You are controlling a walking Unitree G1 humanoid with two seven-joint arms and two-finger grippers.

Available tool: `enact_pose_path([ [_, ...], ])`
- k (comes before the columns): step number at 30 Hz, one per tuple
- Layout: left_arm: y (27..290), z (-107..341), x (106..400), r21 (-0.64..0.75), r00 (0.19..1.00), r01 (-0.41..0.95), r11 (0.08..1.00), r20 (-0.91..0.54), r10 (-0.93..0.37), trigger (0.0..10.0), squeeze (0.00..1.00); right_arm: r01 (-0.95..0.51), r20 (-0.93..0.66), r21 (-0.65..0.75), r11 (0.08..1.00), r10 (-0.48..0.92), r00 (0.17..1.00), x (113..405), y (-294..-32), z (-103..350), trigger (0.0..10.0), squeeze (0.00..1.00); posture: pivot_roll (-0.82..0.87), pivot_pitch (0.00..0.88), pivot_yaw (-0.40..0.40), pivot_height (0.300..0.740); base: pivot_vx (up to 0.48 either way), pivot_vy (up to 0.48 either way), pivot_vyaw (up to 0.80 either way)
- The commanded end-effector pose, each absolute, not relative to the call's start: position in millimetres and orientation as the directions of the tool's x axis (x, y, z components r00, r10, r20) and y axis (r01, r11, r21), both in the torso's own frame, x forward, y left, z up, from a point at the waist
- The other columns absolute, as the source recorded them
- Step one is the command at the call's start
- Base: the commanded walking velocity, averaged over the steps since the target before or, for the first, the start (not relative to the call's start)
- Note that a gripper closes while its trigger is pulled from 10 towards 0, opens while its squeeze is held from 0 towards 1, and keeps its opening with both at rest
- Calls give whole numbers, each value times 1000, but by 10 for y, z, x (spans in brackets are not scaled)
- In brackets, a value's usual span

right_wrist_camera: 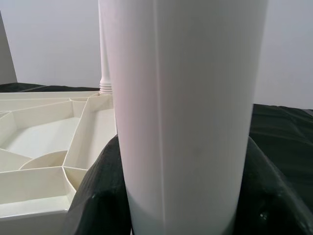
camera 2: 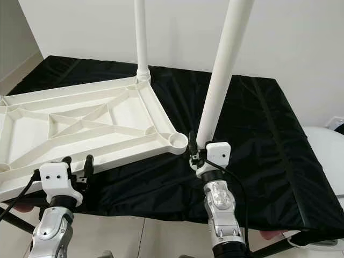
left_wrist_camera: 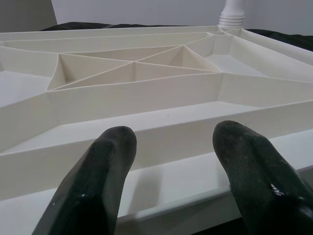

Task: Building children table

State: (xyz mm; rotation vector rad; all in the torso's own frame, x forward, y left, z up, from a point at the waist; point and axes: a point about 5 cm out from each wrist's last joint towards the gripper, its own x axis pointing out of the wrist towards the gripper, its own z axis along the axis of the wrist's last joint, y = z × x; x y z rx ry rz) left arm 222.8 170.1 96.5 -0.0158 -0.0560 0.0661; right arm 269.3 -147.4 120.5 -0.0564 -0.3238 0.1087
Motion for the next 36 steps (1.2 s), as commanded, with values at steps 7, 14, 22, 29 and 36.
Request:
enact_pose_path([
  [7, 1670, 993, 2257, -50, 995, -81, 996, 56, 83, 10000, 0, -108, 305, -75, 991, 126, 944, 2707, -1467, 1196, 10000, 0, 56, 0, -54, 740, 0, 0, 0],
  [14, 1688, 1032, 2283, -53, 993, -89, 995, 71, 93, 10000, 0, -116, 308, -79, 990, 135, 942, 2737, -1459, 1213, 10000, 0, 65, 0, -62, 740, 0, 0, 0],
  [22, 1702, 1065, 2266, -60, 992, -93, 994, 83, 98, 10000, 0, -121, 309, -76, 990, 139, 941, 2732, -1450, 1218, 10000, 0, 68, 0, -62, 740, 0, 0, 0],
  [29, 1690, 1083, 2260, -66, 992, -83, 994, 87, 88, 10000, 0, -118, 305, -75, 990, 136, 943, 2713, -1455, 1204, 10000, 0, 64, 0, -58, 740, 0, 0, 0],
  [36, 1690, 1088, 2254, -66, 993, -78, 995, 85, 83, 10000, 0, -113, 303, -73, 991, 130, 944, 2695, -1454, 1195, 10000, 0, 63, 0, -54, 740, 0, 0, 0],
])
